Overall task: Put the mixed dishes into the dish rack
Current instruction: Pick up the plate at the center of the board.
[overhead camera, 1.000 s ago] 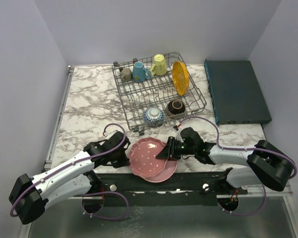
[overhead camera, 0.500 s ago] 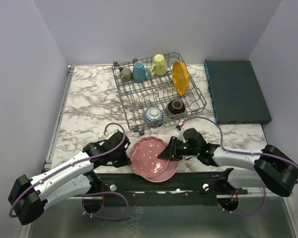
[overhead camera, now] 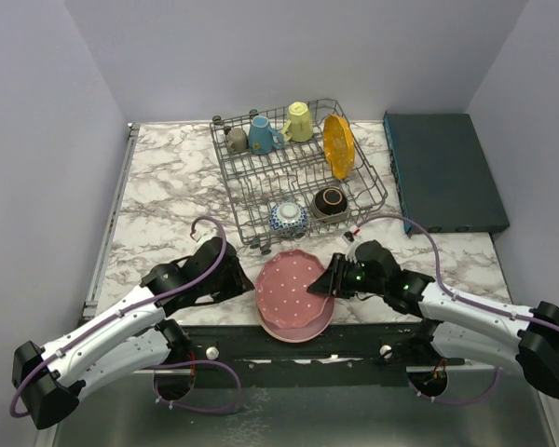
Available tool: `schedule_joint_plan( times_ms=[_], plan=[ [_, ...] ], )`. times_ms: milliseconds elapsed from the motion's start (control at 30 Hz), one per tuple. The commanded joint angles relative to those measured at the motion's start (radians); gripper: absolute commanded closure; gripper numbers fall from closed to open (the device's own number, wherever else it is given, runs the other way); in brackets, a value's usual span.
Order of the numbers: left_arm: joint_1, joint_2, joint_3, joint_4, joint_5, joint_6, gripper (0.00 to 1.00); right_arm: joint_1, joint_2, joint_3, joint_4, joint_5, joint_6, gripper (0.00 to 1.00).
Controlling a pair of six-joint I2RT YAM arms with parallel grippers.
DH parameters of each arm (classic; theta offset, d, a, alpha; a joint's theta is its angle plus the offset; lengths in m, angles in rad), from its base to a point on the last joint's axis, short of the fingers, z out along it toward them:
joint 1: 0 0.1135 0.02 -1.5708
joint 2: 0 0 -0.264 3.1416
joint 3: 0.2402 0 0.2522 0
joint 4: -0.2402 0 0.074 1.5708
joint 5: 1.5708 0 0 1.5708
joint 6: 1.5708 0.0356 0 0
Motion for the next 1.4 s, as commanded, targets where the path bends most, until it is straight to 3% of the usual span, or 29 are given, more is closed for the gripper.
schedule_joint_plan(
  times_ms=[0, 633, 1000, 1367],
  plan=[
    [0.000, -0.009, 0.055, -0.031, -0.058, 0.058, 0.55, 0.004, -0.073, 0.096, -0.033, 0.079, -0.034, 1.00],
    [0.000, 0.005, 0.218, 0.022, -0.183, 0.383, 0.16, 0.004, -0.124, 0.433, -0.420, 0.278, -0.273, 1.00],
    [0.000, 0.014, 0.248, 0.091, -0.151, 0.525, 0.13, 0.004, -0.057, 0.674, -0.533, 0.412, -0.418, 1.00],
    [0.000, -0.018, 0.196, 0.127, -0.187, 0.559, 0.13, 0.004, 0.077, 0.909, -0.566, 0.563, -0.597, 1.00]
  ],
)
